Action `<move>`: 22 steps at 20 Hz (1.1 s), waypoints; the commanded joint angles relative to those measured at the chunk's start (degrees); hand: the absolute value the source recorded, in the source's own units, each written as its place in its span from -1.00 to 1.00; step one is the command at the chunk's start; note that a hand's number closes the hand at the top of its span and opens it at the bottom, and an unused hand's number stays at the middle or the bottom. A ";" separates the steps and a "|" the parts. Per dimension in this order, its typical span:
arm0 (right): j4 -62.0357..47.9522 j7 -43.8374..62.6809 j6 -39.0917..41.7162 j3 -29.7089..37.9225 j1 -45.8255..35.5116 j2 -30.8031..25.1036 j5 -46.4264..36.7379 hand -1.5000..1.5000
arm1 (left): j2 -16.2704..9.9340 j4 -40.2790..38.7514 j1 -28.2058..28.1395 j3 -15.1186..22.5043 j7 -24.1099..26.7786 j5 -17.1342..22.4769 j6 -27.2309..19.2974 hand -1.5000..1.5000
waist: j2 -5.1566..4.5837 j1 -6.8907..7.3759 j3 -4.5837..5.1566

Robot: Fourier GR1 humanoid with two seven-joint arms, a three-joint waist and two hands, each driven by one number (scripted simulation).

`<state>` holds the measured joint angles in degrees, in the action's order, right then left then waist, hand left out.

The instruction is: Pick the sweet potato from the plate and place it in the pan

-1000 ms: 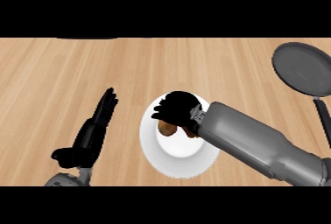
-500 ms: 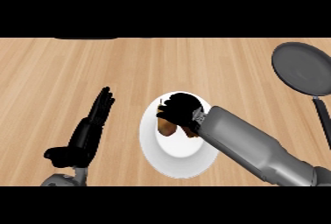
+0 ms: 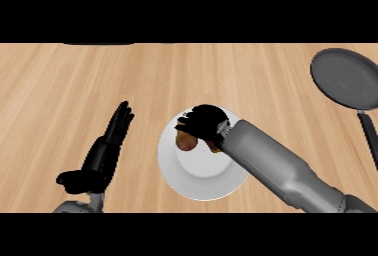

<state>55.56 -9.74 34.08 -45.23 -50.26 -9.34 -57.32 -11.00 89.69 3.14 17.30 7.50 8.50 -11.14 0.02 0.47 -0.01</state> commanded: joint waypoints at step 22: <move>-19.03 -13.06 -20.14 2.80 -1.07 5.58 -17.61 1.00 | 1.66 2.67 0.17 -3.54 -2.85 -2.00 2.80 0.00 | -0.12 0.27 -0.01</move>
<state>40.76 -22.33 18.52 -43.22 -52.47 -4.72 -72.11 -9.32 89.31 2.80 14.27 7.46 6.79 -8.09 1.09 0.84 -0.23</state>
